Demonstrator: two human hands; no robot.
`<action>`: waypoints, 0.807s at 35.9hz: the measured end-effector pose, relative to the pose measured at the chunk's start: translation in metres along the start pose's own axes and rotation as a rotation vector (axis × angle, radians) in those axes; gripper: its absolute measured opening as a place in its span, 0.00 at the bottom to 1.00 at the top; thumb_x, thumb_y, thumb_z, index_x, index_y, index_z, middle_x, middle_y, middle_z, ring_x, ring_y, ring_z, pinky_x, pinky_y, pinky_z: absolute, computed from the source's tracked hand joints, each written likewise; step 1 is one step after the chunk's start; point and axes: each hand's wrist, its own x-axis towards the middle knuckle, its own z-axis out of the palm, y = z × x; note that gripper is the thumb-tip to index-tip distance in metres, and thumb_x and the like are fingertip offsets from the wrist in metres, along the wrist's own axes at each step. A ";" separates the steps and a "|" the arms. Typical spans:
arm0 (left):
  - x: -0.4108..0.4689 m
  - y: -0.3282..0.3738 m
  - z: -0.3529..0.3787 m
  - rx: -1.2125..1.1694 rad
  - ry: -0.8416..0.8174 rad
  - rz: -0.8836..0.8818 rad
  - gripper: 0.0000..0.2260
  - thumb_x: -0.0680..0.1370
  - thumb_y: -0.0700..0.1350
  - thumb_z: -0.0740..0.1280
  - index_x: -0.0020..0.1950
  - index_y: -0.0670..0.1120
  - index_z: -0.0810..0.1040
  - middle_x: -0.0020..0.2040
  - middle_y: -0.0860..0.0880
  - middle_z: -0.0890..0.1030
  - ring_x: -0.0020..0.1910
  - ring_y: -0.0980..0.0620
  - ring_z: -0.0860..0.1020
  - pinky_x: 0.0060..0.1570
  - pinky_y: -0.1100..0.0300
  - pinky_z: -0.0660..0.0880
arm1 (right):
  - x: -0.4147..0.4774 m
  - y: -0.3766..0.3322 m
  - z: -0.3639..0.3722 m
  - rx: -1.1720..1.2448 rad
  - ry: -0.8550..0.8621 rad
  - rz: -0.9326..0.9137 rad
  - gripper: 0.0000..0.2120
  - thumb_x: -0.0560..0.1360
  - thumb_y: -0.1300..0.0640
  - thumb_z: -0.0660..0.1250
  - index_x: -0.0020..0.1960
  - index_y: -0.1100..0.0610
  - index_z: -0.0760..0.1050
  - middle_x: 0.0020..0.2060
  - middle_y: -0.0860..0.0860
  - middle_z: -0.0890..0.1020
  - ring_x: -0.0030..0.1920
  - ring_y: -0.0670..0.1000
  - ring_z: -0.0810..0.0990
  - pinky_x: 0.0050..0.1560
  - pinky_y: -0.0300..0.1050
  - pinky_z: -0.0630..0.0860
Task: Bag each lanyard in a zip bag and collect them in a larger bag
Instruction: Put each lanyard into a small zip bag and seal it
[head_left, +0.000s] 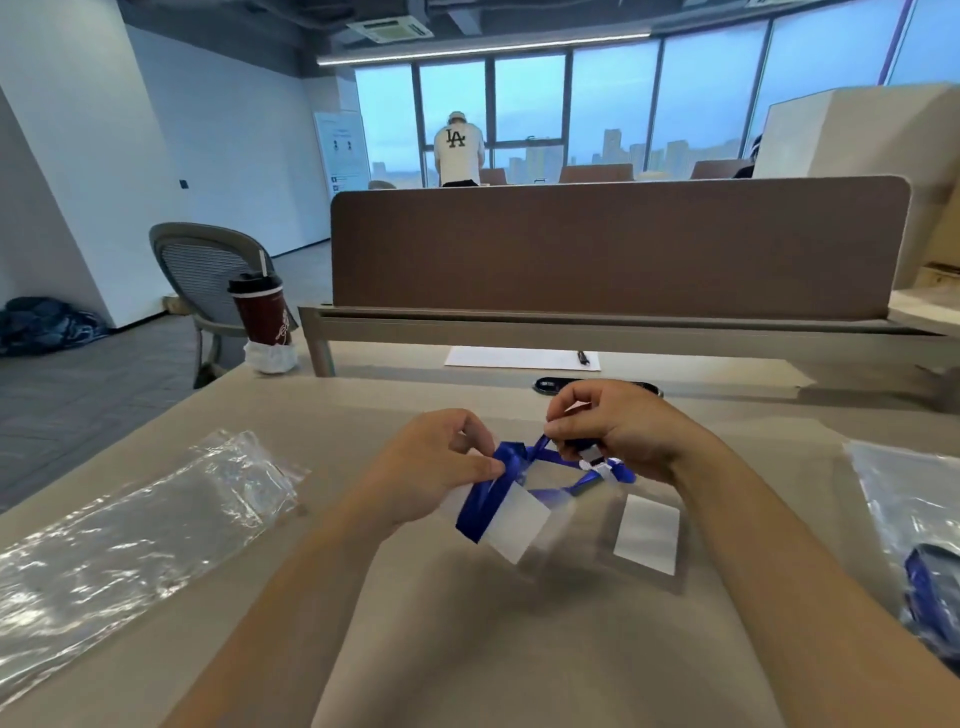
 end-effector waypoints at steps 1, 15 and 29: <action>0.003 -0.002 0.004 0.027 0.021 -0.008 0.06 0.77 0.44 0.71 0.48 0.53 0.76 0.52 0.56 0.79 0.50 0.52 0.78 0.49 0.59 0.75 | 0.002 -0.001 0.002 -0.031 0.015 -0.001 0.05 0.74 0.62 0.73 0.49 0.61 0.80 0.40 0.60 0.85 0.37 0.55 0.80 0.44 0.49 0.81; 0.023 -0.033 0.012 -0.262 0.529 -0.067 0.03 0.78 0.40 0.69 0.50 0.42 0.77 0.44 0.50 0.79 0.38 0.58 0.75 0.28 0.72 0.69 | 0.005 -0.017 0.062 0.123 0.098 0.028 0.09 0.72 0.63 0.74 0.51 0.57 0.80 0.42 0.56 0.85 0.37 0.50 0.83 0.43 0.43 0.83; 0.023 -0.045 -0.009 -0.790 0.669 -0.180 0.03 0.77 0.40 0.70 0.48 0.47 0.78 0.50 0.47 0.81 0.48 0.52 0.77 0.53 0.49 0.74 | 0.004 -0.004 0.100 0.391 -0.082 0.273 0.05 0.78 0.63 0.68 0.52 0.61 0.81 0.40 0.56 0.86 0.33 0.49 0.80 0.47 0.48 0.82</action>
